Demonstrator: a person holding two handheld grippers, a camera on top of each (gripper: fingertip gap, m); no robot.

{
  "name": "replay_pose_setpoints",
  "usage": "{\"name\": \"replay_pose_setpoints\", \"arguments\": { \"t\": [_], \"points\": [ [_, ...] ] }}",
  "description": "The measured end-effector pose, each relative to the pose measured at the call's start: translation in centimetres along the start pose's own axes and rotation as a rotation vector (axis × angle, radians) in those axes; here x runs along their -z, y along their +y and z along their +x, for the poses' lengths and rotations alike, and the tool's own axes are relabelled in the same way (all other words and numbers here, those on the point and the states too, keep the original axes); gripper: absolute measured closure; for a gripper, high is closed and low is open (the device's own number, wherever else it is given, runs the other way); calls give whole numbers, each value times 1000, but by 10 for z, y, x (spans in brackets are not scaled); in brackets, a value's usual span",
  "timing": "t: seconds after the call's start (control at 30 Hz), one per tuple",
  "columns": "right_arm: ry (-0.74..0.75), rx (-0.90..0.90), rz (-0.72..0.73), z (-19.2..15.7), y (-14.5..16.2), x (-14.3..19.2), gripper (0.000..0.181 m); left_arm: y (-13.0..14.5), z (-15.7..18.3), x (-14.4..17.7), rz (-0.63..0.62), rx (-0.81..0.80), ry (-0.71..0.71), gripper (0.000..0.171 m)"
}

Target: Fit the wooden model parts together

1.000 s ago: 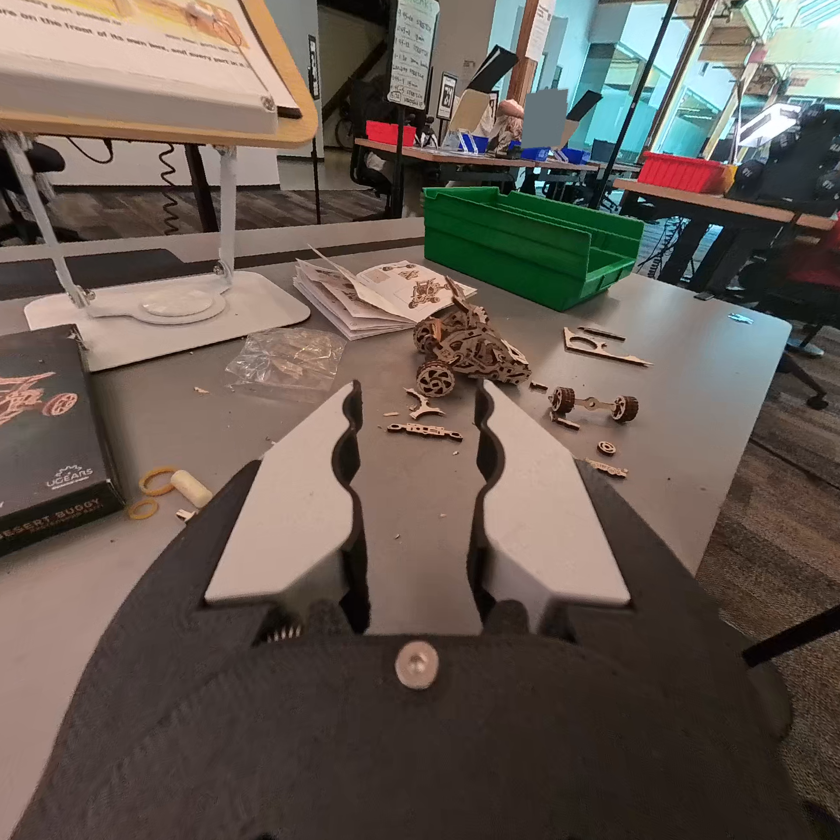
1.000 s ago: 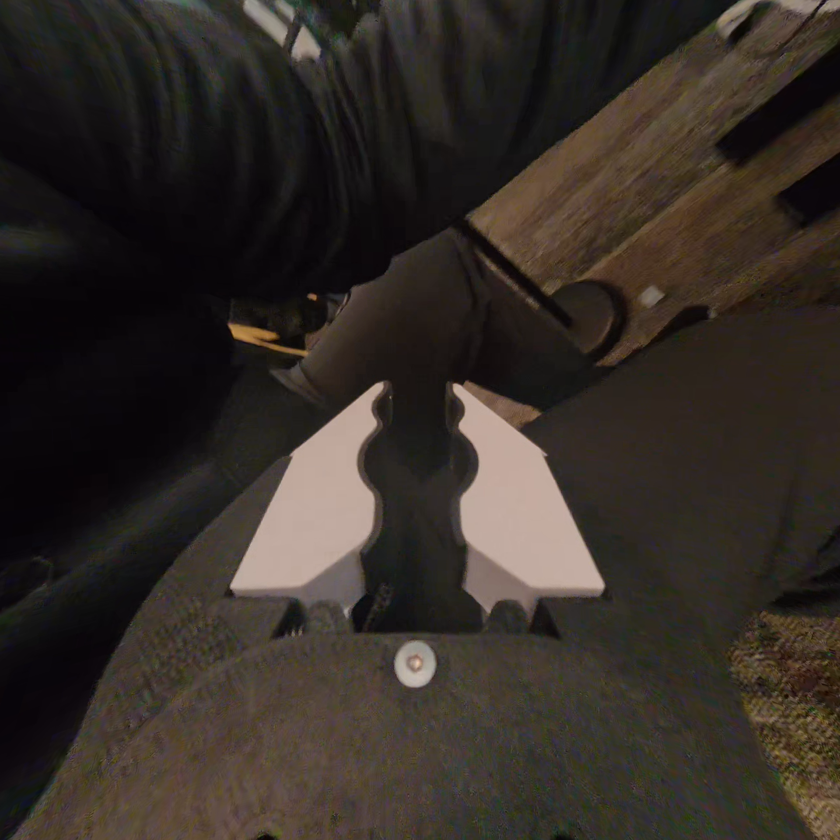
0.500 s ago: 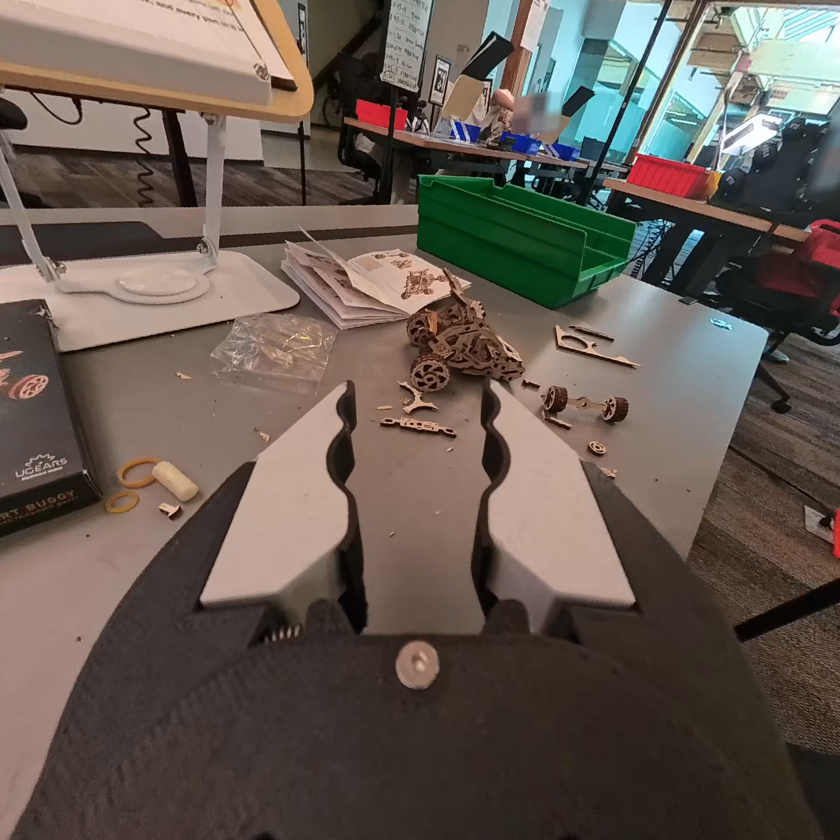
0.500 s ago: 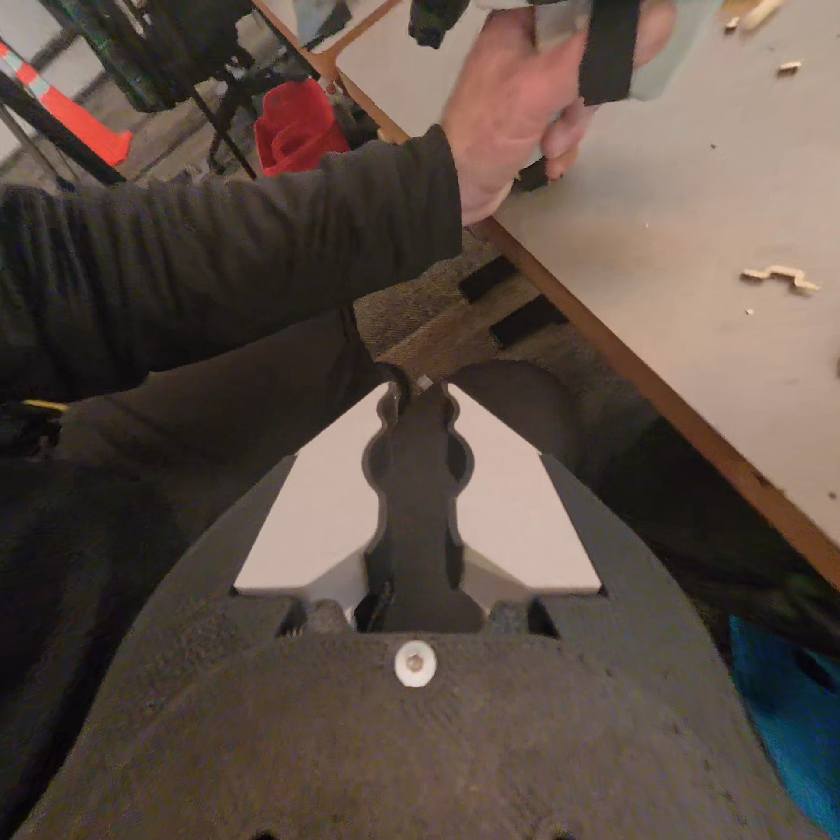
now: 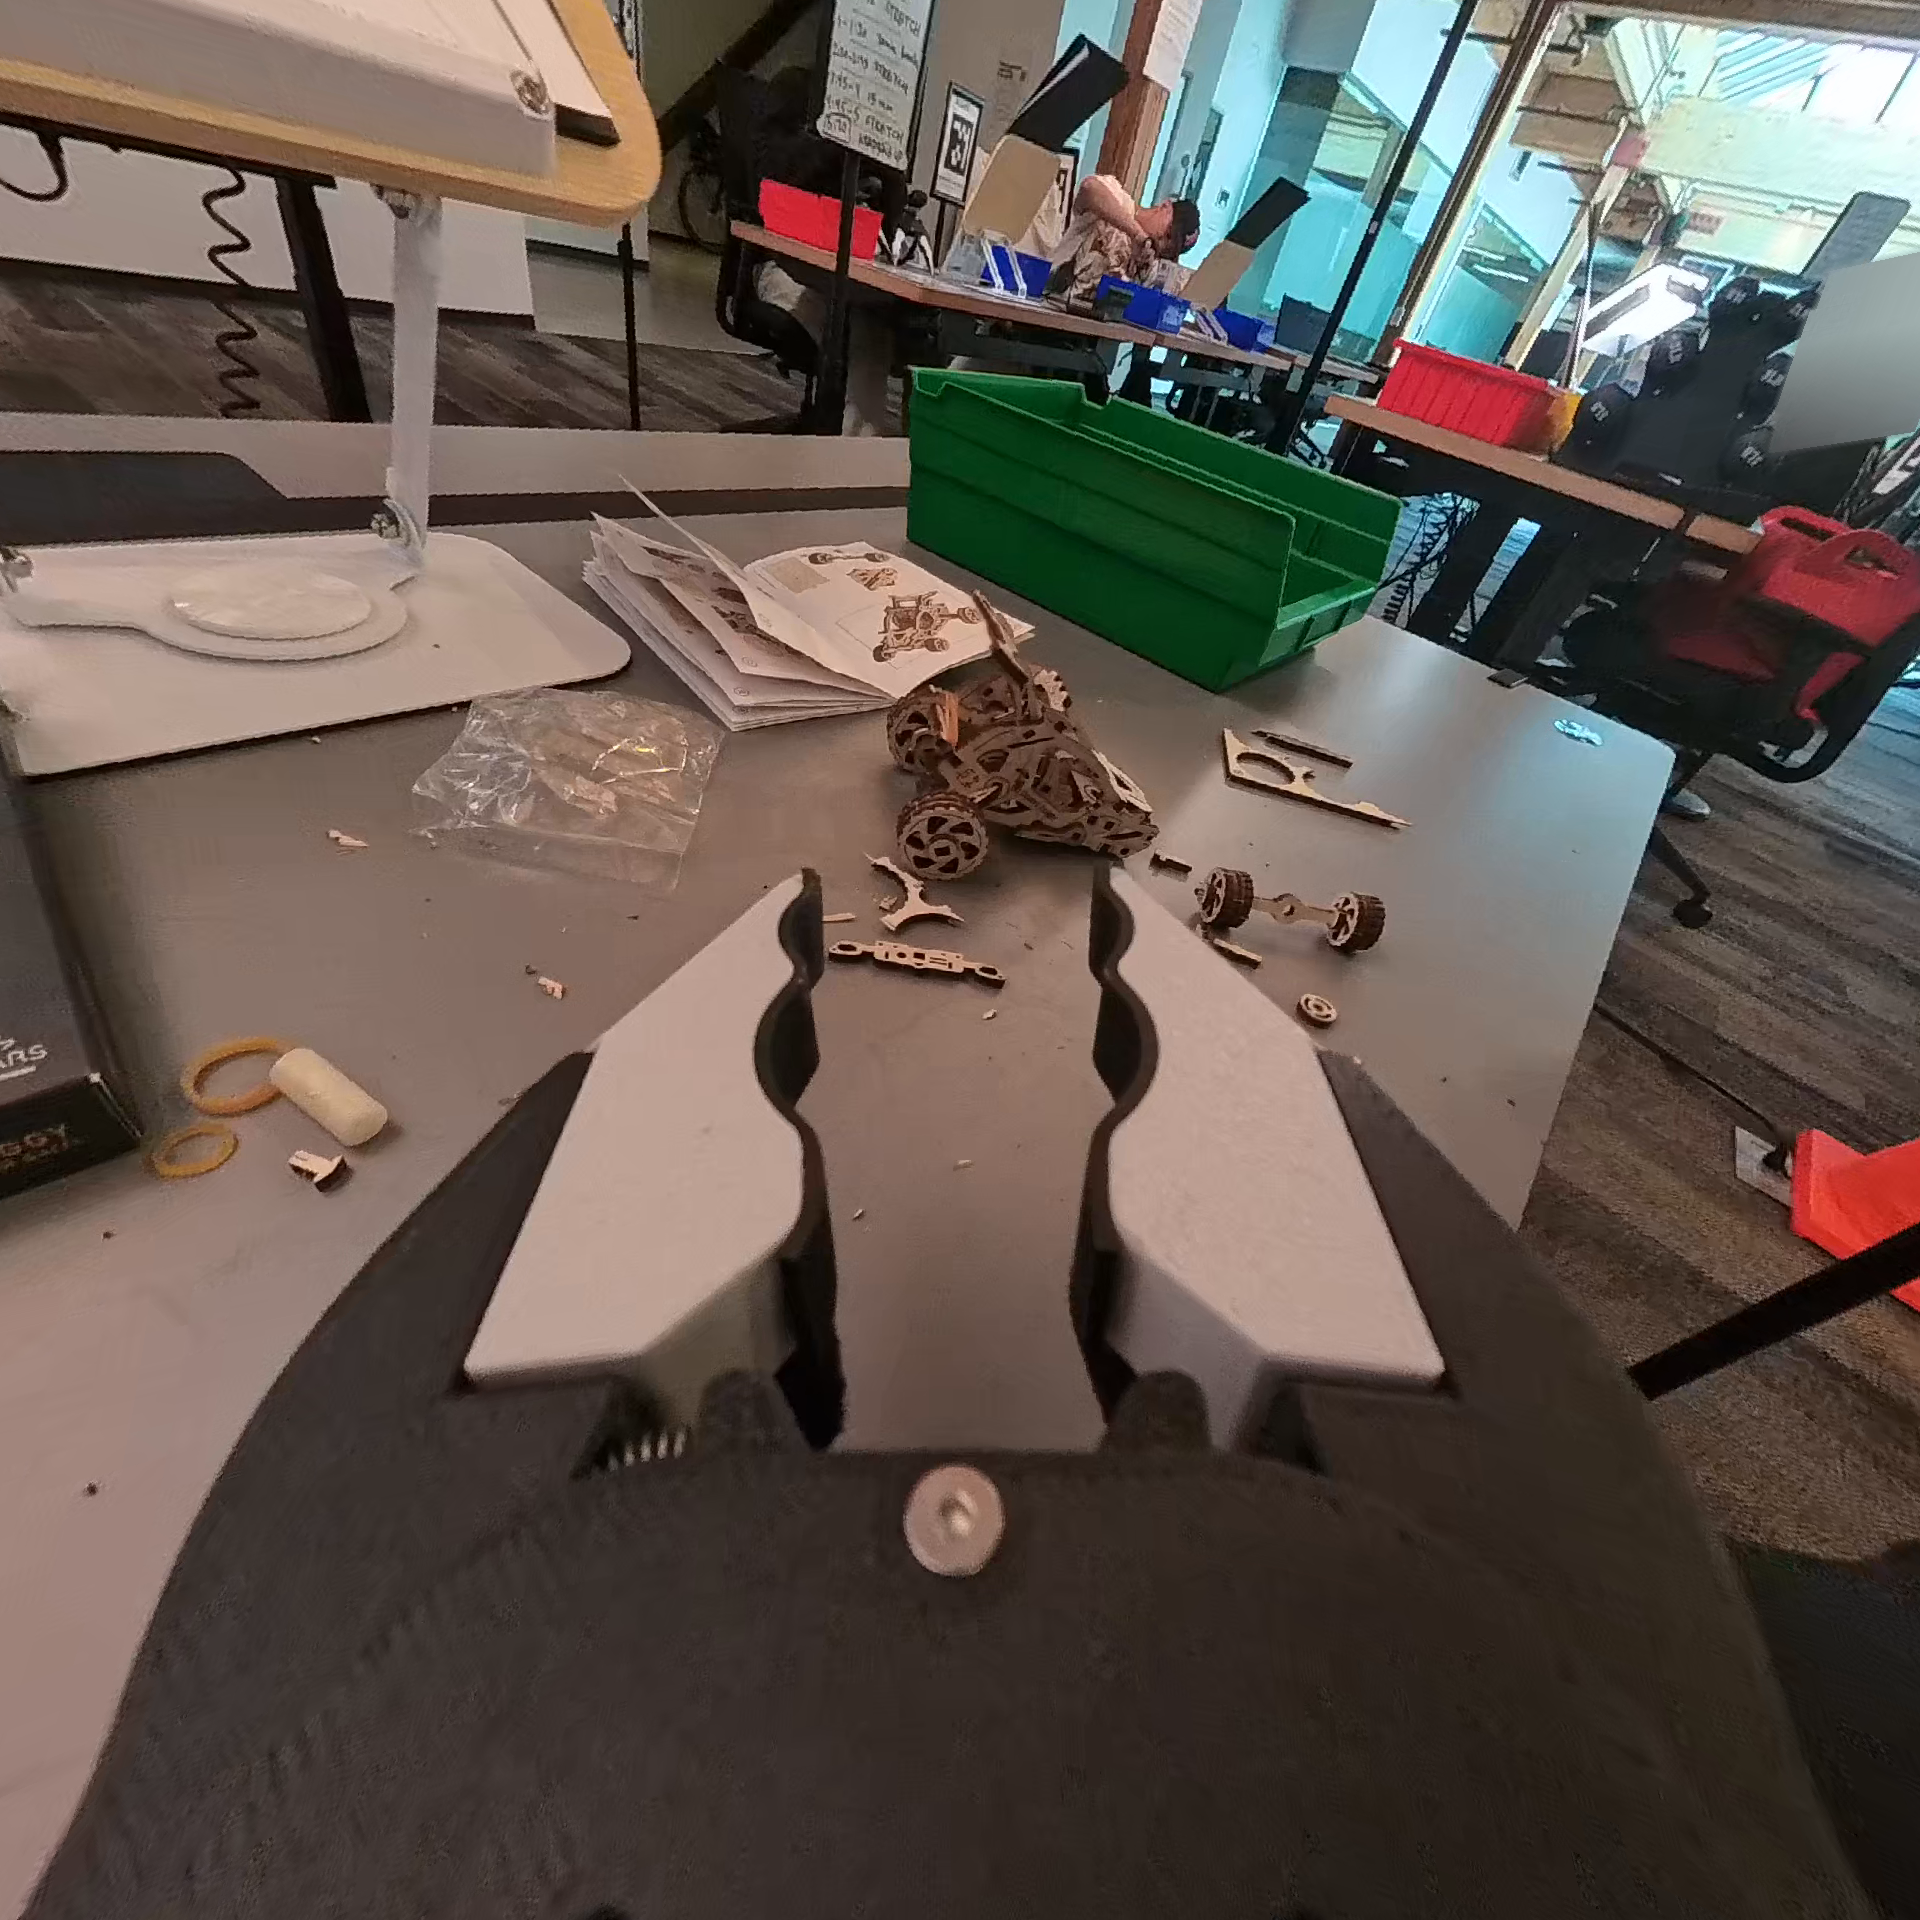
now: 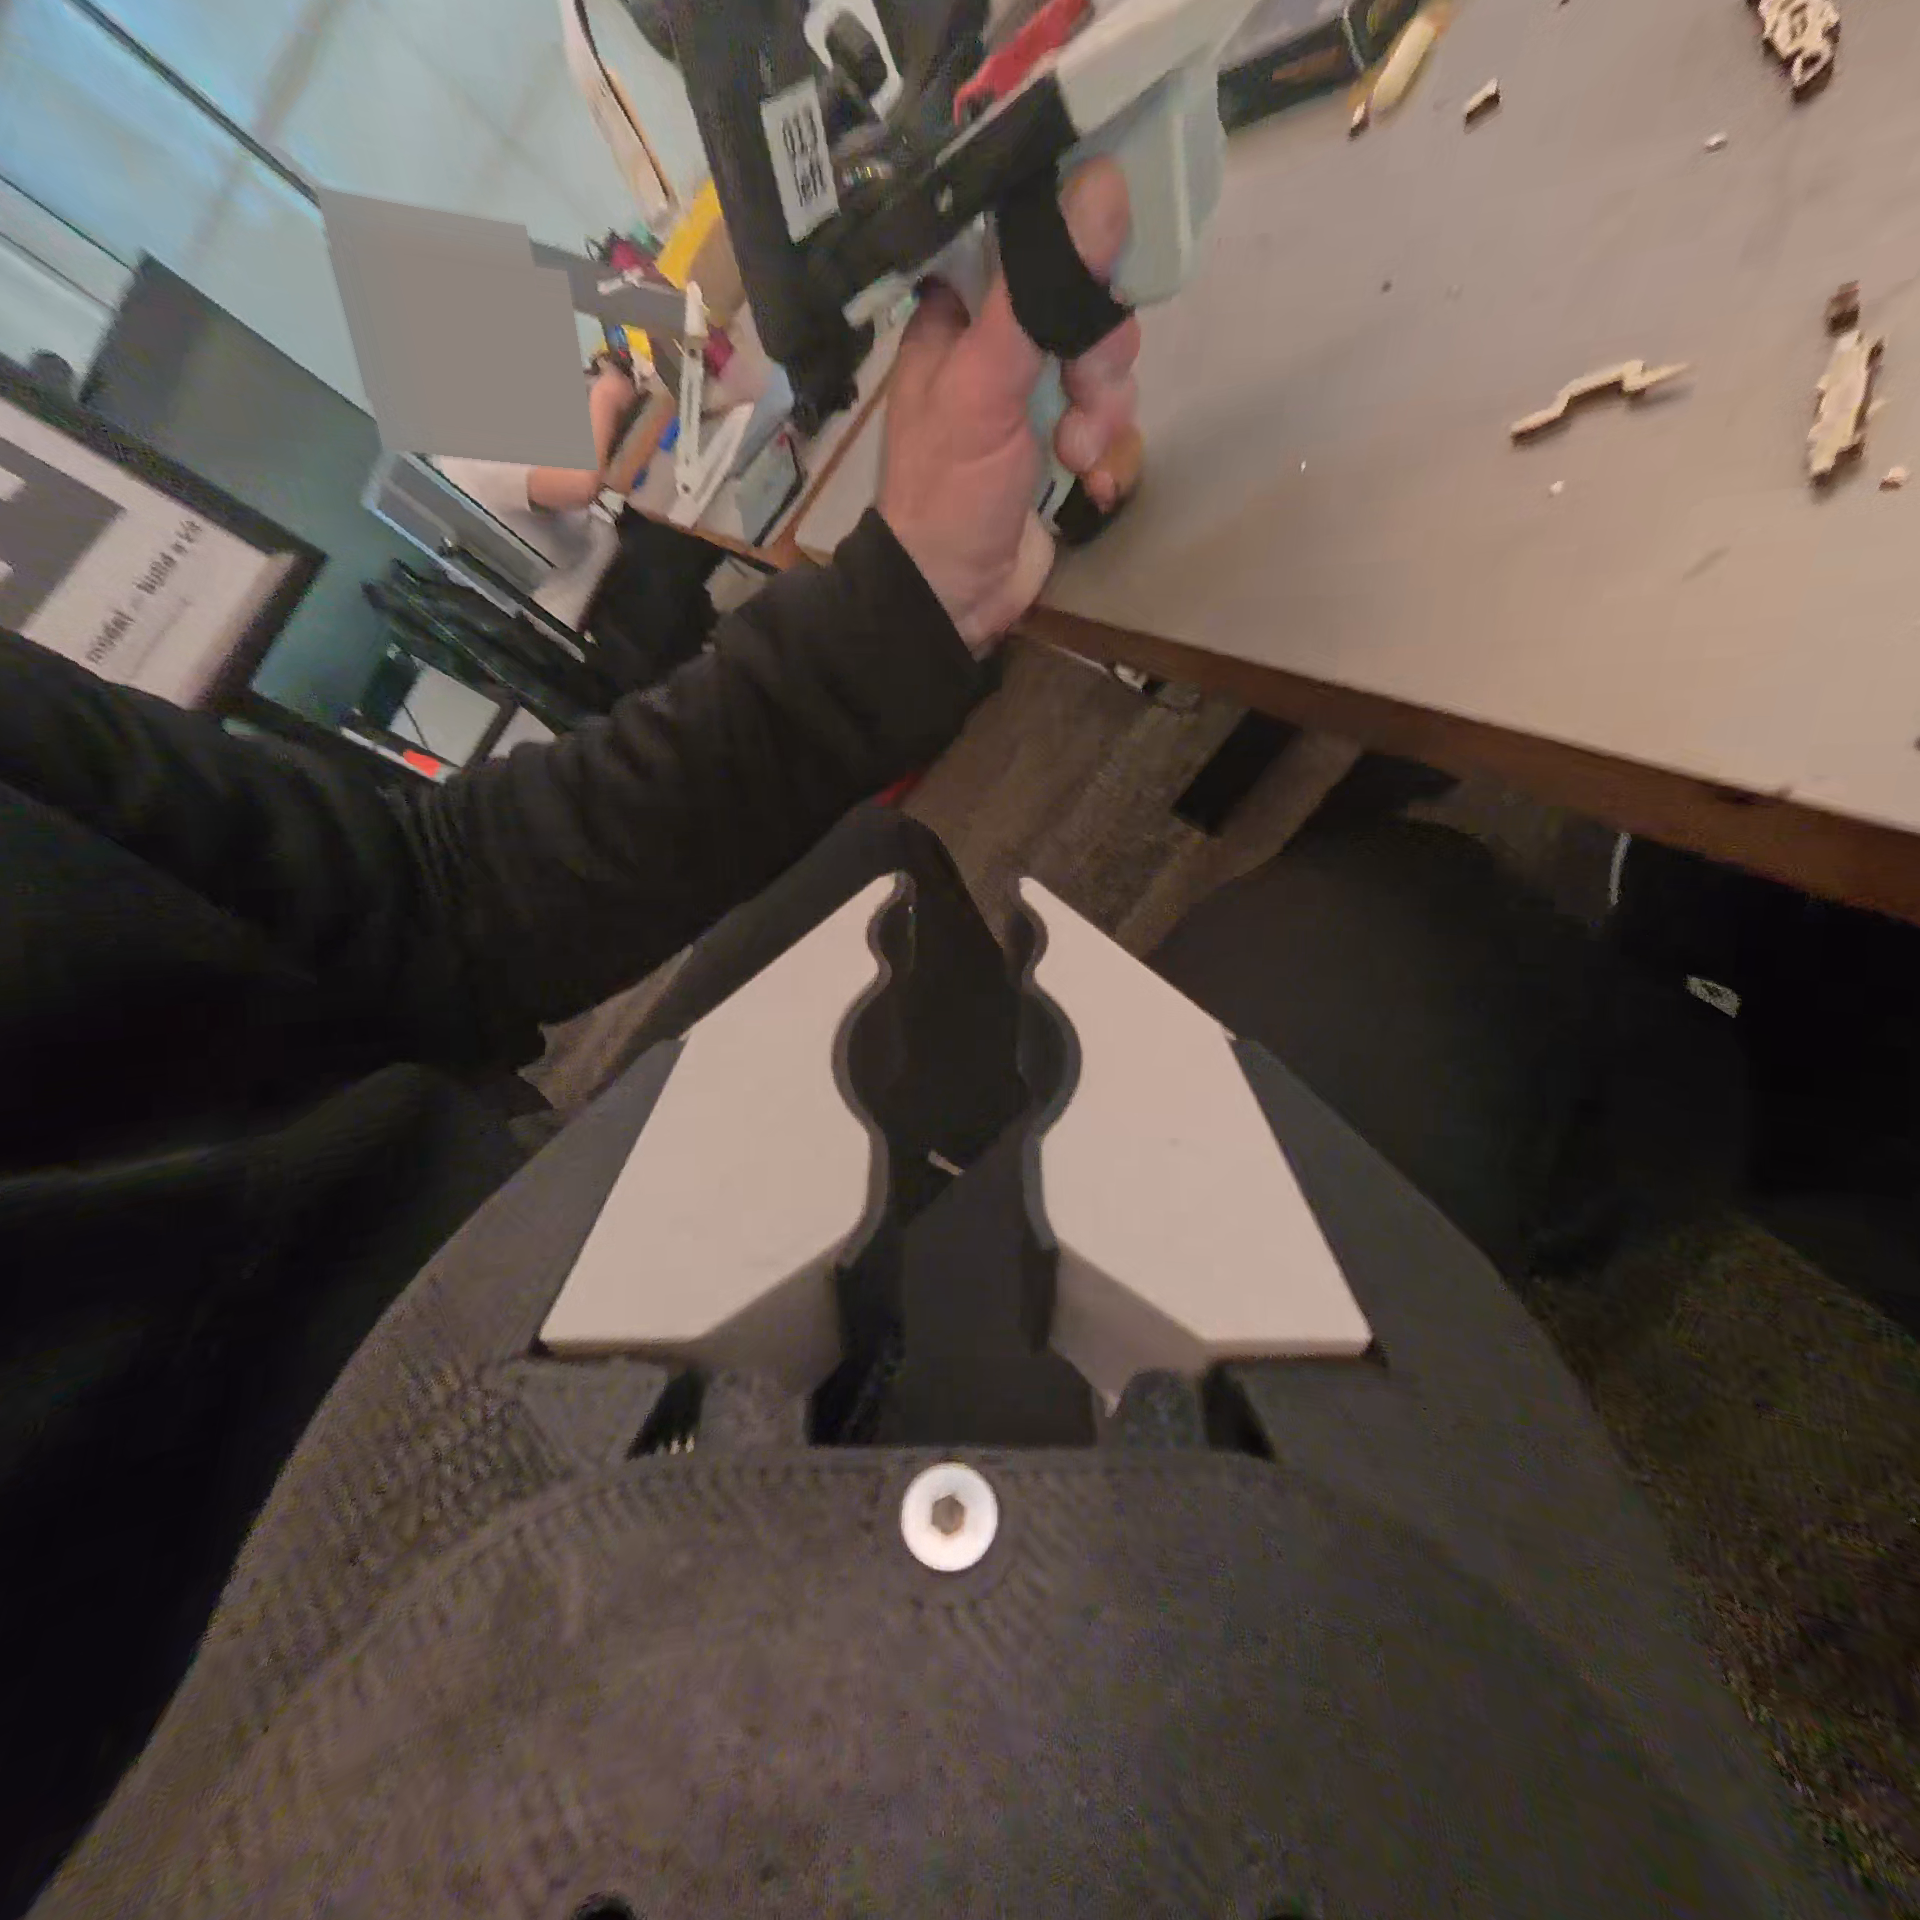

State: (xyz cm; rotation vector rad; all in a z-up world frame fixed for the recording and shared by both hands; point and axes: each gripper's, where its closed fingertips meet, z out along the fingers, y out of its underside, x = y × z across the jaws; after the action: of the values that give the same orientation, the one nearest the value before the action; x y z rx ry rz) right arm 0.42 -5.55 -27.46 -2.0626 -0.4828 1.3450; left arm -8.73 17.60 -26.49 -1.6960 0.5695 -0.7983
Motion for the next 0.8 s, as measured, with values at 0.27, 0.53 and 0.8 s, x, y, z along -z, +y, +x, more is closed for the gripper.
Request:
{"name": "replay_pose_setpoints", "arguments": {
  "t": [0.27,0.53,0.8],
  "points": [
    [-16,98,52,14,-63,-12,164,0,3,2,9,29,18,119],
    [202,285,19,67,-115,-7,159,-1,2,4,20,50,23,116],
    [255,221,-50,96,-105,-5,157,-3,1,7,39,71,20,114]
  ]
}}
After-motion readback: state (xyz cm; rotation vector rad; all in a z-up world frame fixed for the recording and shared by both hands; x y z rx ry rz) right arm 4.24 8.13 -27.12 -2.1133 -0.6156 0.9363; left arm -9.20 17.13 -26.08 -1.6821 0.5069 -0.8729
